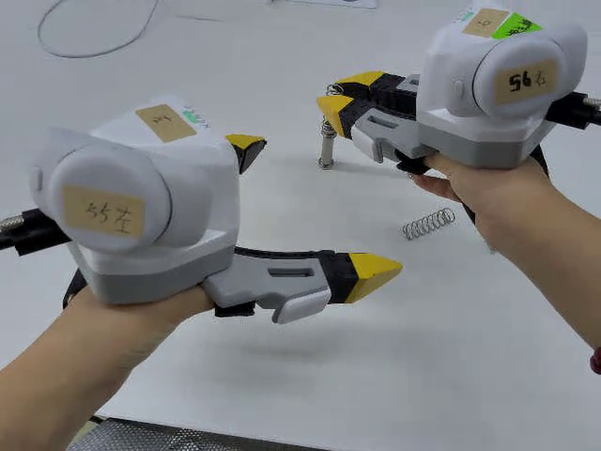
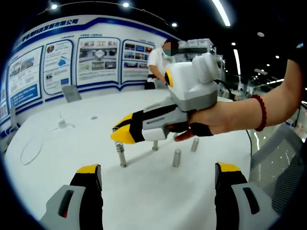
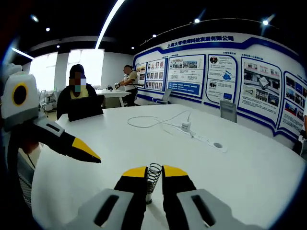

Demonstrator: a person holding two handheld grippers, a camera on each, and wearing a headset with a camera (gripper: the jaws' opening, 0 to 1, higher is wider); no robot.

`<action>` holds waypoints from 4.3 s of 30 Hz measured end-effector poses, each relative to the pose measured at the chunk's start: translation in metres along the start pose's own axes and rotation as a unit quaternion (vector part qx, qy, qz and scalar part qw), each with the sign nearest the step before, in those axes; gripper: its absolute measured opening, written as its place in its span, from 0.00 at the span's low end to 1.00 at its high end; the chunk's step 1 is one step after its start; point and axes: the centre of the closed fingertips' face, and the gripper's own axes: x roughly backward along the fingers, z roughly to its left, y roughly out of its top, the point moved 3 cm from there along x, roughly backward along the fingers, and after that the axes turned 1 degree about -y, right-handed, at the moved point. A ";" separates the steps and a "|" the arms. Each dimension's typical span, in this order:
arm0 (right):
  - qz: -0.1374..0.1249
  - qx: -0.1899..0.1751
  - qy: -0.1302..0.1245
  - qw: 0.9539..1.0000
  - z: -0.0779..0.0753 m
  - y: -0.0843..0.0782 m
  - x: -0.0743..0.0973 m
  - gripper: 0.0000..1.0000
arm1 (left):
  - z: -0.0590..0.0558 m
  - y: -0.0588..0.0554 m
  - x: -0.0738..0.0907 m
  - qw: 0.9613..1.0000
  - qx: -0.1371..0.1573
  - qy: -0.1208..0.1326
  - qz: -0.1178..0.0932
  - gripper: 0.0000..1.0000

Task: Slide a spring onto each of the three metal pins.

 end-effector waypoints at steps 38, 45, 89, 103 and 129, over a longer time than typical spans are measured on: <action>0.051 0.016 -0.001 0.999 0.014 -0.032 -0.006 0.12 | 0.003 -0.002 0.003 1.000 -0.001 0.008 0.010 0.95; 0.053 0.011 -0.002 0.999 0.014 -0.034 -0.007 0.12 | 0.004 -0.003 0.003 1.000 -0.001 0.008 0.012 0.95; 0.047 -0.055 -0.040 0.997 -0.009 -0.004 0.057 0.52 | -0.004 -0.004 -0.004 0.999 -0.009 -0.001 0.031 0.89; 0.056 -0.070 -0.062 0.994 -0.019 -0.014 0.096 0.64 | -0.005 0.000 -0.013 0.999 -0.012 -0.008 0.043 0.80; 0.081 -0.093 -0.087 0.989 -0.025 -0.048 0.161 0.64 | -0.015 -0.005 -0.046 0.997 0.019 -0.052 0.062 0.60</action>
